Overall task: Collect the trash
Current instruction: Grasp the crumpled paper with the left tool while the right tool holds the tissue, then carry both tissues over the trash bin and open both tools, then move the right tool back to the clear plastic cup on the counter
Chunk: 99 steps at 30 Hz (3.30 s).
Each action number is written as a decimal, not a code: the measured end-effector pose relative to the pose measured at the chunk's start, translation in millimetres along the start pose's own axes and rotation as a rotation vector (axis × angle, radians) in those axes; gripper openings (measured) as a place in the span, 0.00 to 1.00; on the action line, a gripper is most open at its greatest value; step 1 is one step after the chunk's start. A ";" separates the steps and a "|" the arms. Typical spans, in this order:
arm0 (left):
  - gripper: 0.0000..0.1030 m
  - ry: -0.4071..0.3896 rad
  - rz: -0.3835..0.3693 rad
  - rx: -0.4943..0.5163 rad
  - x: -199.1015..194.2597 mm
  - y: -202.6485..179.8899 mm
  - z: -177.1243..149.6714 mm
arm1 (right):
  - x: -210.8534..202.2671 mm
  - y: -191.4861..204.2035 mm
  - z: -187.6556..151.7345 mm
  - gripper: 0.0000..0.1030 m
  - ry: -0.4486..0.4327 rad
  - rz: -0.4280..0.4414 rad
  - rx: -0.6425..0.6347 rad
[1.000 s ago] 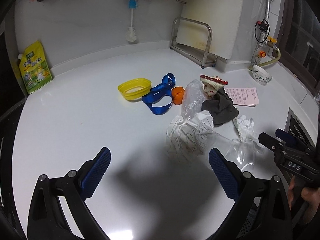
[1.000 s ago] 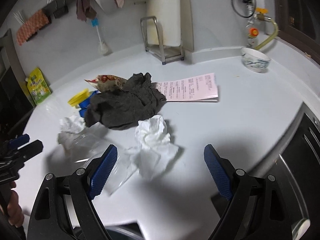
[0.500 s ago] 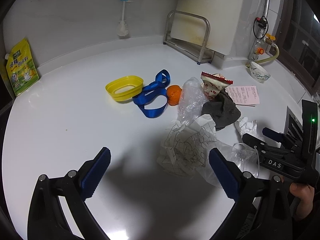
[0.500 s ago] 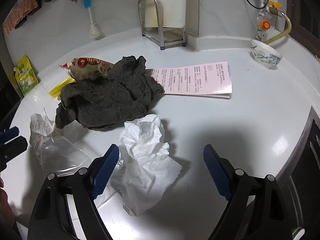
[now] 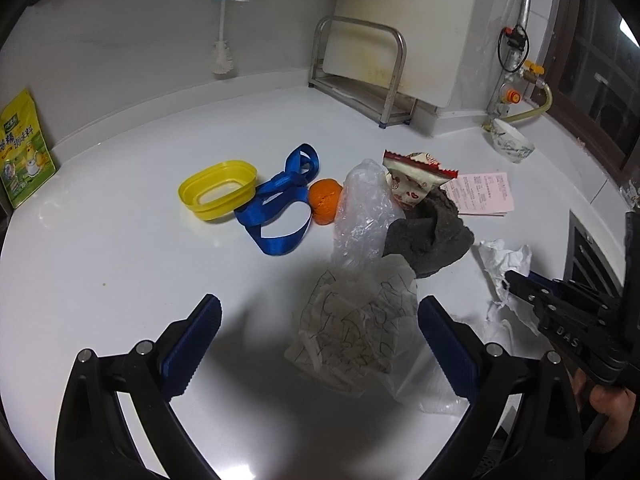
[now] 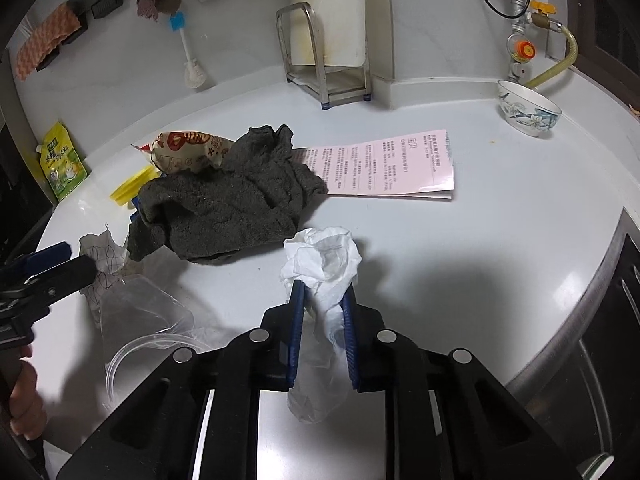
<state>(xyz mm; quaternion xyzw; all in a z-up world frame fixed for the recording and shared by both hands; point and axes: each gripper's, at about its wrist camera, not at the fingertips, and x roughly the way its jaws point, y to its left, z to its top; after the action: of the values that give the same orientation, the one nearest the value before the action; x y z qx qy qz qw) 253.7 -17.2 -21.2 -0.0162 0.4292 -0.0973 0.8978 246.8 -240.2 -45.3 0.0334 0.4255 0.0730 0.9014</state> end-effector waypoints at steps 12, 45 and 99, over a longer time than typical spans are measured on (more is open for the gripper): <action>0.53 0.028 -0.036 -0.010 16.8 3.0 -2.2 | -0.3 -1.6 -4.2 0.17 0.002 0.029 0.027; 0.31 -0.121 -0.087 0.112 -140.3 -41.1 -134.1 | -145.1 33.6 -143.3 0.17 -0.139 0.005 0.138; 0.76 -0.028 -0.057 0.066 -132.5 -51.5 -222.2 | -159.1 31.1 -266.3 0.48 -0.062 0.058 0.231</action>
<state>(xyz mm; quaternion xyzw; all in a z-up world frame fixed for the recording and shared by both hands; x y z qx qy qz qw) -7.7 -30.5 -53.9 -0.0003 0.4126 -0.1365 0.9006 -61.9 -235.5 -89.6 0.1515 0.4019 0.0486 0.9017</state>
